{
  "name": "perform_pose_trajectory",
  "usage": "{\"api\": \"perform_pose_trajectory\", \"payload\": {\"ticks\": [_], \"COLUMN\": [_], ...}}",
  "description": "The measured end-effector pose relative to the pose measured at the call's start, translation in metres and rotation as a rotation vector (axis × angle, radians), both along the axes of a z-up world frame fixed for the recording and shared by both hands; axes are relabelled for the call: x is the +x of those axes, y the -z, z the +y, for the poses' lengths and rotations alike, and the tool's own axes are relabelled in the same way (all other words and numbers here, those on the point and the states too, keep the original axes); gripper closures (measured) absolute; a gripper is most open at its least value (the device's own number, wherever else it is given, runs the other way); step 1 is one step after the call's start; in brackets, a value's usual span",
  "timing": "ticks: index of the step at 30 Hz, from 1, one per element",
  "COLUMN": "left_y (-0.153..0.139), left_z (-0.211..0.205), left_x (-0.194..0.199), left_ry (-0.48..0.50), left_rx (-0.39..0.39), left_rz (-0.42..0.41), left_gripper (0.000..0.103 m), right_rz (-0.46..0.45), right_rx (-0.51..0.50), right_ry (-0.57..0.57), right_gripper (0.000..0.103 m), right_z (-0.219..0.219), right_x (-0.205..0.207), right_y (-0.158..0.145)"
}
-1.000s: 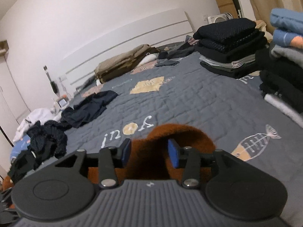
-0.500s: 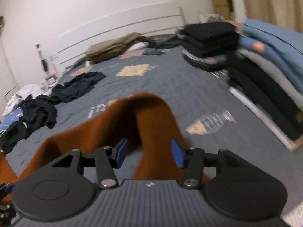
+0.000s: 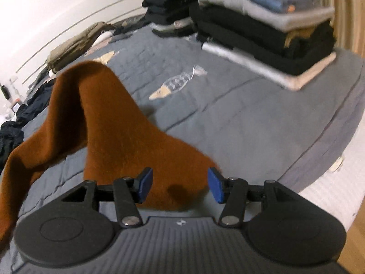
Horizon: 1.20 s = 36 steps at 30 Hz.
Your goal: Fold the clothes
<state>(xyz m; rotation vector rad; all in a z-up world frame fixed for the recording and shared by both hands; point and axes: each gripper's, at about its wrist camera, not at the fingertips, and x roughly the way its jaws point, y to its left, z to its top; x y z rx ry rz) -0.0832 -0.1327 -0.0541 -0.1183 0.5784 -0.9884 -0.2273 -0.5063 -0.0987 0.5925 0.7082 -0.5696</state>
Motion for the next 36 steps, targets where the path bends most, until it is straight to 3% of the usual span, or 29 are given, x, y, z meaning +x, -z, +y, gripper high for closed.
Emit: {"api": "perform_pose_trajectory", "payload": {"ticks": [8,9,10,11,12,16,20,25,27,32,36], "left_y": [0.003,0.004,0.004,0.004,0.005,0.005,0.004,0.005,0.004,-0.001,-0.002], "left_z": [-0.004,-0.004,-0.005,-0.005,-0.005,-0.005,-0.005,-0.006,-0.008,-0.013,-0.017], "left_x": [-0.002,-0.002,-0.002,-0.002,-0.002,-0.003,-0.002,0.000,-0.001,-0.010,-0.015], "left_ry": [0.027,0.028,0.029,0.030,0.031,0.032,0.032,0.055,0.082,0.155,0.181], "left_rx": [-0.008,-0.006,-0.005,-0.004,-0.003,0.002,0.004,-0.001,-0.016,-0.053,-0.066], "left_rz": [0.023,0.024,0.025,0.026,0.026,0.021,0.022,0.036,0.050,0.046,0.043], "left_gripper": [0.018,0.018,0.018,0.018,0.018,0.018,0.018,0.018,0.018,0.018,0.018], "right_rz": [0.019,0.014,0.007,-0.006,-0.020,-0.115,-0.208,-0.201,-0.174,-0.085,-0.016], "right_rx": [0.149,0.158,0.167,0.170,0.172,0.122,0.027,0.032,0.041,0.120,0.143], "right_ry": [-0.020,-0.019,-0.017,-0.018,-0.020,0.036,0.097,0.068,0.035,0.027,0.047], "right_gripper": [0.051,0.056,0.073,0.099,0.103,0.103,0.103,0.099,0.095,0.063,0.060], "right_z": [-0.001,-0.001,-0.001,-0.001,-0.001,-0.005,-0.020,-0.037,-0.034,-0.032,-0.032], "right_x": [0.022,0.023,0.025,0.026,0.027,0.018,0.004,-0.009,-0.011,-0.008,-0.004], "right_y": [0.025,0.027,0.029,0.029,0.028,0.010,-0.034,-0.060,-0.052,-0.013,0.014]}}
